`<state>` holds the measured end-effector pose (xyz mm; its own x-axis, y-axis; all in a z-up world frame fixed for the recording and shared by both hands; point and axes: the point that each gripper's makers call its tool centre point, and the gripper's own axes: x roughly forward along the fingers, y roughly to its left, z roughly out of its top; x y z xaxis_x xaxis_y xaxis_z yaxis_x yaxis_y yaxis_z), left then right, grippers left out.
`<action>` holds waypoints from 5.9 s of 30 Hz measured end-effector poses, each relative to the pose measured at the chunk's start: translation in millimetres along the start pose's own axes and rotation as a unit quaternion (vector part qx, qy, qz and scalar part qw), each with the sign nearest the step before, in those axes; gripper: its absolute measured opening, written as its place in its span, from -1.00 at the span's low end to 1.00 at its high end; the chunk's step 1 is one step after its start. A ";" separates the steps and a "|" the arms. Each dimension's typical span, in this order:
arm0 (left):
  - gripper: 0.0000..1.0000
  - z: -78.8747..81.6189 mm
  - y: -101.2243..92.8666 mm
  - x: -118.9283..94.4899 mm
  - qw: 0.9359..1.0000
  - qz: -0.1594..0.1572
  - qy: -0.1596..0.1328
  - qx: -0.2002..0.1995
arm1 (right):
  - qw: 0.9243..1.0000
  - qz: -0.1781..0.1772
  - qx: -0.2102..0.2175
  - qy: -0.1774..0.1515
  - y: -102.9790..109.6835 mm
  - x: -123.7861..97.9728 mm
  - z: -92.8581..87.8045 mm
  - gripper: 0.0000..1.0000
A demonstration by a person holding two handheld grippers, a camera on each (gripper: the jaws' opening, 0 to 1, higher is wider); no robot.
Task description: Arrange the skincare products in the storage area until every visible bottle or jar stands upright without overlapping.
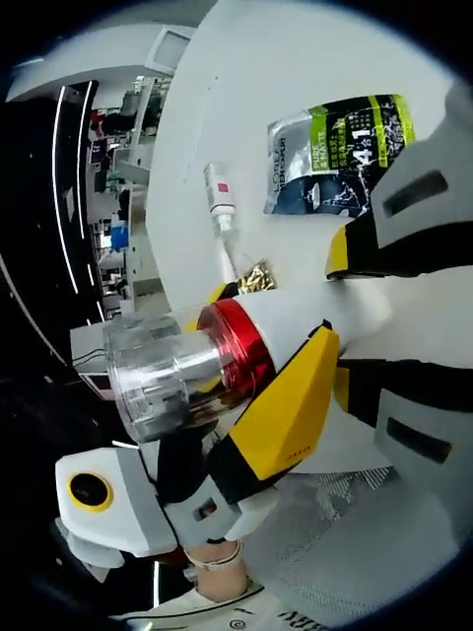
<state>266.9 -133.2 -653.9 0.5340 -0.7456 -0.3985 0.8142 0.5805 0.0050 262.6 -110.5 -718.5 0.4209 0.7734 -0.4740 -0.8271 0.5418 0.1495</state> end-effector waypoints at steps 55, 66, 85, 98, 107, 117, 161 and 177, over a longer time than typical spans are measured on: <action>-0.50 -36.5 5.6 -3.3 0.998 -0.045 0.020 0.024 | 0.990 -0.092 -0.010 -0.110 10.4 -31.9 93.4 -0.32; -0.50 -34.0 5.6 3.1 0.999 -0.044 0.019 0.014 | 0.989 -0.100 -0.042 -0.103 5.6 -33.6 92.6 -0.37; -0.49 -23.1 4.1 18.8 0.999 -0.047 0.012 0.016 | 0.988 -0.105 -0.036 -0.103 -9.4 -39.1 92.4 -0.35; -0.33 -20.5 13.8 -1.5 0.999 -0.038 0.007 0.009 | 0.986 -0.125 -0.046 -0.103 -11.3 -44.6 97.4 -0.26; -0.10 -27.7 26.8 -27.5 0.999 -0.024 0.014 -0.037 | 0.984 -0.138 -0.045 -0.102 -11.3 -52.2 99.5 0.02; 0.25 -36.5 43.4 -71.2 0.999 0.000 0.026 -0.047 | 0.983 -0.156 -0.038 -0.090 -7.0 -61.9 97.9 0.63; 0.98 -25.4 45.9 -159.6 0.997 0.073 0.015 -0.036 | 0.982 -0.175 -0.017 -0.071 38.6 -78.3 65.0 0.99; 0.98 -41.9 72.1 -151.6 0.994 0.095 0.032 -0.043 | 0.981 -0.188 -0.026 -0.044 34.5 -72.8 50.2 0.99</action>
<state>235.0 35.4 -631.5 0.6584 -0.5988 -0.4560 0.6761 0.7367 0.0089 222.1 -131.6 -635.2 0.7287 0.5483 -0.4103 -0.6236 0.7789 -0.0668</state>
